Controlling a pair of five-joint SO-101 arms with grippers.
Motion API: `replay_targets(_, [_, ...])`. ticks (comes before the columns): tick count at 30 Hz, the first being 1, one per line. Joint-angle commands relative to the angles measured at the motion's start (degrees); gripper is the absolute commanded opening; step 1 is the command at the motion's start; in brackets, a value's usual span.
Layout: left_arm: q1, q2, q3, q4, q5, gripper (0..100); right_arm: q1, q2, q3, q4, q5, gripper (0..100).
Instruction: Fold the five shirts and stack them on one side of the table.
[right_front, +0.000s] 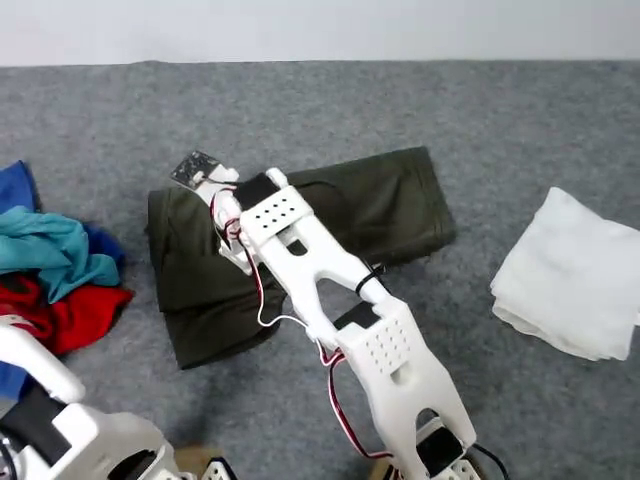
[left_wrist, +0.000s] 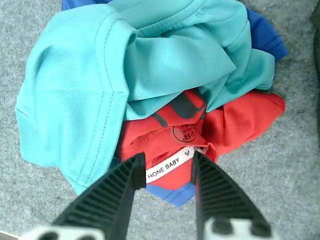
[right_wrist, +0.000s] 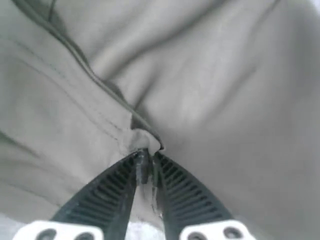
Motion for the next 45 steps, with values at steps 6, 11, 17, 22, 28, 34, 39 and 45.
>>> replay_targets(6, [-0.09,-2.37,-0.22,1.32,0.35,15,-2.59,-9.45,-1.76,11.82,6.59,1.0])
replay_targets(11, [-0.09,-2.37,-0.22,1.32,0.35,15,-5.32,-9.71,-1.49,20.35,6.59,1.0])
replay_targets(17, [-0.09,-2.37,-0.22,1.32,0.35,15,-8.04,-9.27,2.81,20.44,6.86,1.0])
replay_targets(22, [0.00,-2.29,-0.22,1.32,0.26,15,-9.01,-9.19,5.63,20.35,8.62,2.8])
replay_targets(28, [1.93,-2.29,0.84,1.23,0.18,15,-9.01,-12.70,4.13,20.44,5.98,14.7])
replay_targets(34, [2.55,-2.29,1.27,0.79,0.09,15,-8.31,-16.75,-0.09,17.80,5.10,17.0])
replay_targets(39, [2.46,-2.37,1.27,0.44,0.09,15,-7.69,-13.58,-0.62,7.34,5.10,17.1])
replay_targets(45, [2.37,-2.37,1.27,0.44,0.09,15,-7.69,-6.02,-0.79,-0.84,5.10,17.0])
